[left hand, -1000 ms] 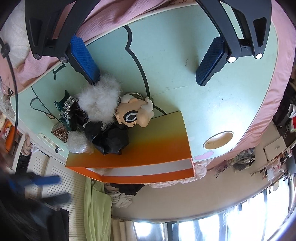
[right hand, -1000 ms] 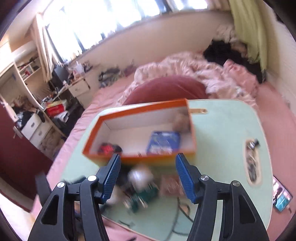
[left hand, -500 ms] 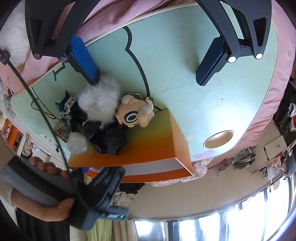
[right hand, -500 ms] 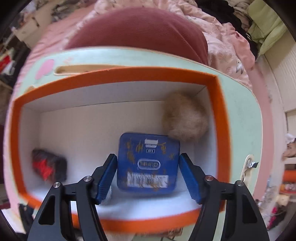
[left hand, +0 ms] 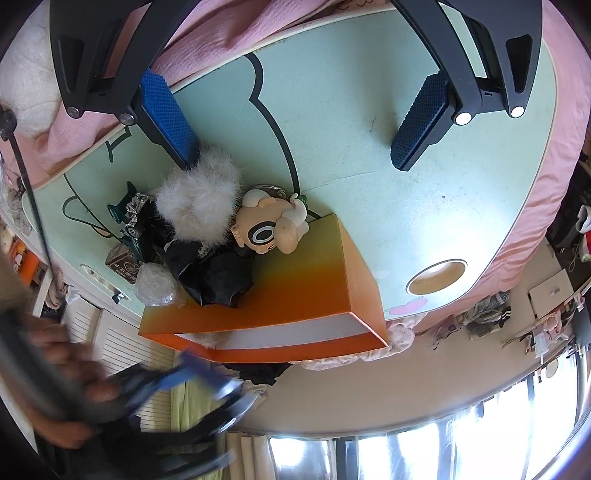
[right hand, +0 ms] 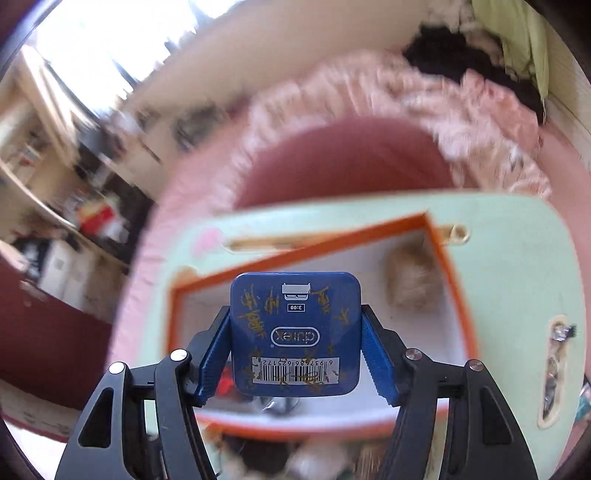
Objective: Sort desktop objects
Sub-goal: 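Lift the blue tin out and set it on the table before the green car, then reach into the orange box and grasp the brown fluffy ball with the left gripper, then lift the brown fluffy ball out and drop it onto the pile of items, then reach into the orange box and grasp the silver metal piece with the right gripper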
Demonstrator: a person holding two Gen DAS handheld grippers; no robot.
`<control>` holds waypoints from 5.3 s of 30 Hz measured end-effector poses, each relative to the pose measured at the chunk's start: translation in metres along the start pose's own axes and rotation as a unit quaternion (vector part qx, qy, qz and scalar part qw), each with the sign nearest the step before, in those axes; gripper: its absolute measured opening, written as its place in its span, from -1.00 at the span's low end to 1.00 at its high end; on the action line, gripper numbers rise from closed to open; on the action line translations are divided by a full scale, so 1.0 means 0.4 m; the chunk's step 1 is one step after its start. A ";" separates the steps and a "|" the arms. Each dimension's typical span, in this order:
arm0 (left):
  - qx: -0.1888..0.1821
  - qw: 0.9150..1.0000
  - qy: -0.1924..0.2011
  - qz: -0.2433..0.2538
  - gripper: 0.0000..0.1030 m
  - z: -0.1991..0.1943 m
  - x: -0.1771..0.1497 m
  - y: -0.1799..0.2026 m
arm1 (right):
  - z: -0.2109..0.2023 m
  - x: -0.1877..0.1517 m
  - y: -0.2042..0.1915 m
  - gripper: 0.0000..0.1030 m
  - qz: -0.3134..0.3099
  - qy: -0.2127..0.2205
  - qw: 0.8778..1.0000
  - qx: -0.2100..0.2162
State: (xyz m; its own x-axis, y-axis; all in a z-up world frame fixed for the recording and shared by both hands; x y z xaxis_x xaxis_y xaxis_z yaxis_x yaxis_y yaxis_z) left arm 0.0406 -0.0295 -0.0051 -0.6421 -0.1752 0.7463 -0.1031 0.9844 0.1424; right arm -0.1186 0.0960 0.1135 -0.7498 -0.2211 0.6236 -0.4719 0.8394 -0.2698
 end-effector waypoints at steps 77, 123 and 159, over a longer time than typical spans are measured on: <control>-0.183 0.967 -0.129 -0.123 -0.74 0.157 0.504 0.137 | 0.001 -0.509 -0.034 0.99 -0.148 0.049 0.978 -0.136; -0.037 0.998 -0.038 -0.038 0.64 -0.024 0.036 -0.042 | 0.003 -0.513 -0.048 0.99 -0.150 0.045 0.978 -0.140; -0.013 1.000 -0.021 0.012 0.99 0.004 0.026 0.002 | 0.164 -0.073 -0.148 0.89 -0.103 0.003 0.986 -0.128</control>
State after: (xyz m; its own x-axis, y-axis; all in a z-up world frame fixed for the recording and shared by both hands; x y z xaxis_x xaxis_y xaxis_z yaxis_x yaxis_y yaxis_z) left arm 0.0326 -0.0306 0.0018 -0.6762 -0.1497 0.7213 -0.0673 0.9876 0.1418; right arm -0.0992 0.0202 0.0634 -0.6476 -0.3978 0.6499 -0.4804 0.8752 0.0570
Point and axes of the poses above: each gripper's, at about its wrist camera, not at the fingertips, and z roughly the way its jaws point, y to its right, x to its top, the point moved 1 cm from there along z, roughly the way its jaws point, and after that the axes turned 12 degrees about -z, right-handed, at the moved point
